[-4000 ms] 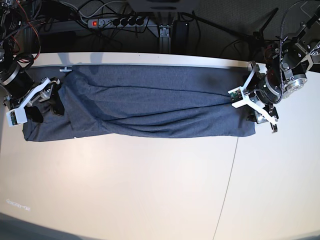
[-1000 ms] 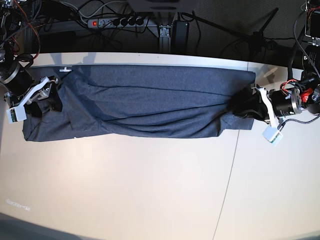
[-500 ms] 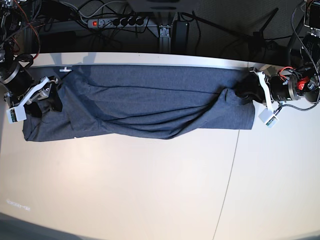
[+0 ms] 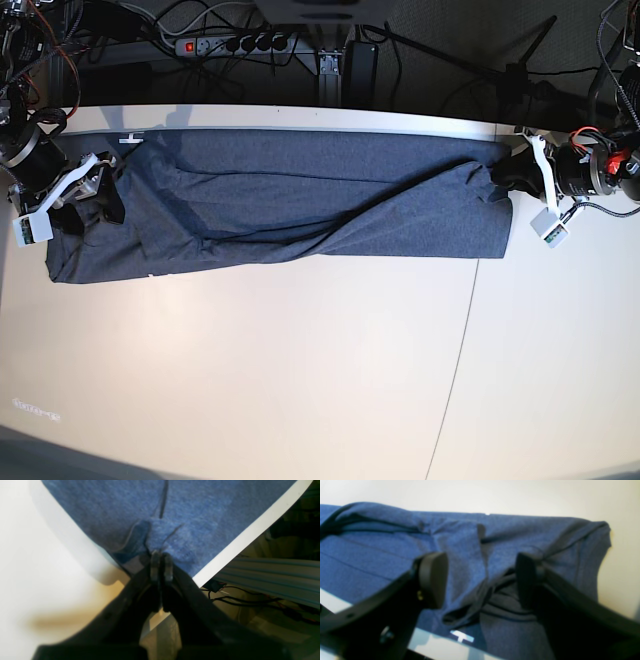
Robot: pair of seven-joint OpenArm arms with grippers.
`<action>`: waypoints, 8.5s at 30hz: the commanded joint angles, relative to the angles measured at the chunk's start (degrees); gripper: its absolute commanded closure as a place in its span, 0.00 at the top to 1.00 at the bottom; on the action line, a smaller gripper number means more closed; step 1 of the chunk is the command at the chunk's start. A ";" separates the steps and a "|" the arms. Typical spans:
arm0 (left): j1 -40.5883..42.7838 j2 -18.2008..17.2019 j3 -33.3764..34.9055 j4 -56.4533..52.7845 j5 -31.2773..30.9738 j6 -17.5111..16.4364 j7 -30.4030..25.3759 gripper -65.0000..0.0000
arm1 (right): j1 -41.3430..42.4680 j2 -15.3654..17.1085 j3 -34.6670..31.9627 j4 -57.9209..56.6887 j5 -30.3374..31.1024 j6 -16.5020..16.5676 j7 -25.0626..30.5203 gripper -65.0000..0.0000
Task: Fold the T-shirt properly
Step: 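Release the right gripper and move it along the strip's edge to grasp, then pull the grasped edge with the right gripper back toward the shirt end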
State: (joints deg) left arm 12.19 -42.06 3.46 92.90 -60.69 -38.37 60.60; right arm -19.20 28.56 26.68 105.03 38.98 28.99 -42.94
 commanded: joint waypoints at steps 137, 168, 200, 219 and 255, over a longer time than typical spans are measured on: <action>-0.61 -1.16 -0.48 0.83 6.47 -1.63 -2.49 0.22 | 29.51 0.15 -54.27 -7.43 -19.15 0.98 1.14 0.00; -0.59 -1.16 -0.48 0.83 6.34 -1.63 -2.47 0.22 | 28.92 0.15 -46.10 -6.60 -14.29 0.83 -1.05 0.00; -0.59 -2.10 -0.50 0.83 4.79 -1.63 -1.62 0.22 | 19.82 0.17 -45.03 1.20 -22.67 0.81 0.26 0.62; -0.79 -2.89 -0.50 0.85 1.09 -1.63 -0.79 0.22 | 20.44 12.70 -39.60 -1.53 -24.85 0.35 1.18 0.59; -8.52 4.46 -0.59 -1.27 -0.04 -1.63 -7.74 0.02 | 20.39 12.90 -27.65 -33.77 -18.21 -7.61 3.89 0.00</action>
State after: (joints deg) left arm 4.40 -36.67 3.44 91.11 -59.94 -38.39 53.95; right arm 1.43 40.16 -1.26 71.83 23.46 21.82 -35.97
